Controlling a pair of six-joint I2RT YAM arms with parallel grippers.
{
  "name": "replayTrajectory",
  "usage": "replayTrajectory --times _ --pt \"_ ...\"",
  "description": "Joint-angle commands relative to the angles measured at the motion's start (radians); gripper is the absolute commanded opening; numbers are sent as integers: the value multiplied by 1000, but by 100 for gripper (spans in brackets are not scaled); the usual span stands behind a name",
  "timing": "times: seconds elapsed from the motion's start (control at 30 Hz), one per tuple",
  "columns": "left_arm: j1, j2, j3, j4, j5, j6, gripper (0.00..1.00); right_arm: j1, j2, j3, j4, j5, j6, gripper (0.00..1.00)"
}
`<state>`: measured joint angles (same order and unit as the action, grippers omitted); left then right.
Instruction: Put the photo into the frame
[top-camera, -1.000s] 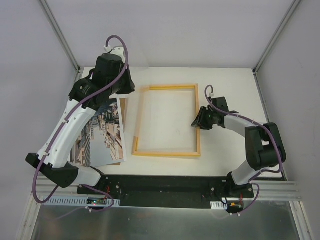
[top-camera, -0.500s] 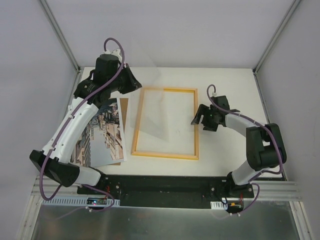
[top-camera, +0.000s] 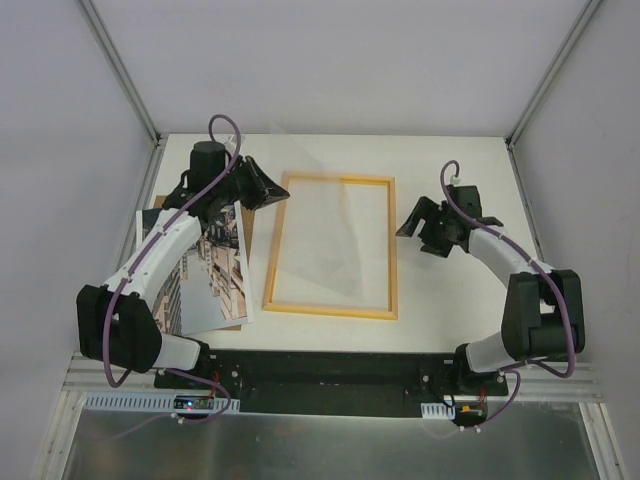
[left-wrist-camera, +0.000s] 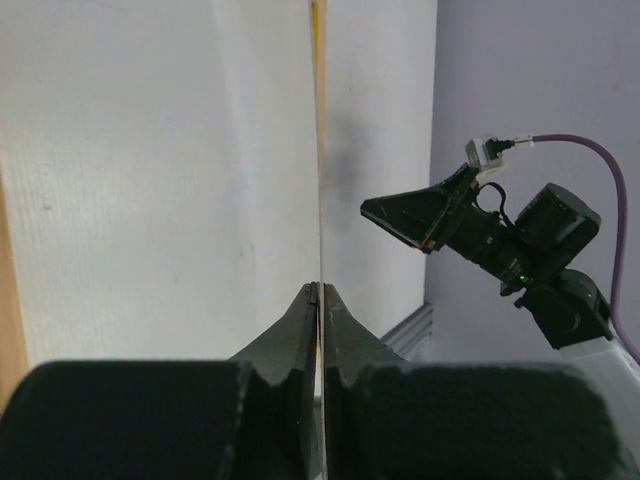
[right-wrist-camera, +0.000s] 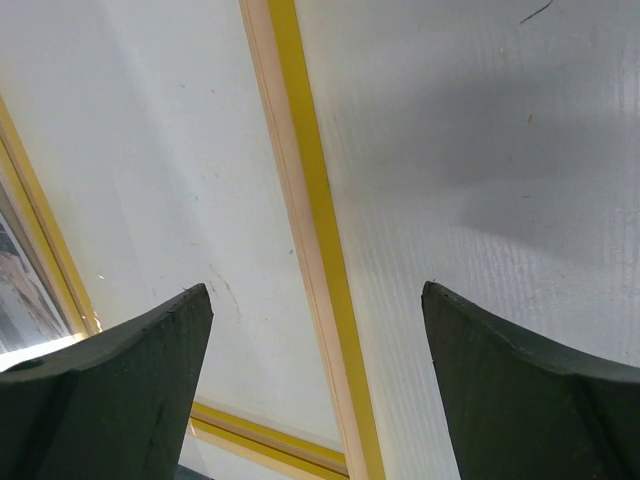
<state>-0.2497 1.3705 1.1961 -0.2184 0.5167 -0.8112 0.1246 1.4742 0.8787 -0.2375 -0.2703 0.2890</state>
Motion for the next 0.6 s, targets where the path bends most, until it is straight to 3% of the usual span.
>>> replayTrajectory --times 0.0,0.27,0.57 --pt "29 -56 -120 330 179 -140 0 -20 -40 14 55 -29 56 86" --pt "40 -24 -317 669 287 -244 0 -29 -5 -14 151 -49 90 82" --pt "40 12 -406 860 310 -278 0 -34 93 -15 262 -96 131 79"
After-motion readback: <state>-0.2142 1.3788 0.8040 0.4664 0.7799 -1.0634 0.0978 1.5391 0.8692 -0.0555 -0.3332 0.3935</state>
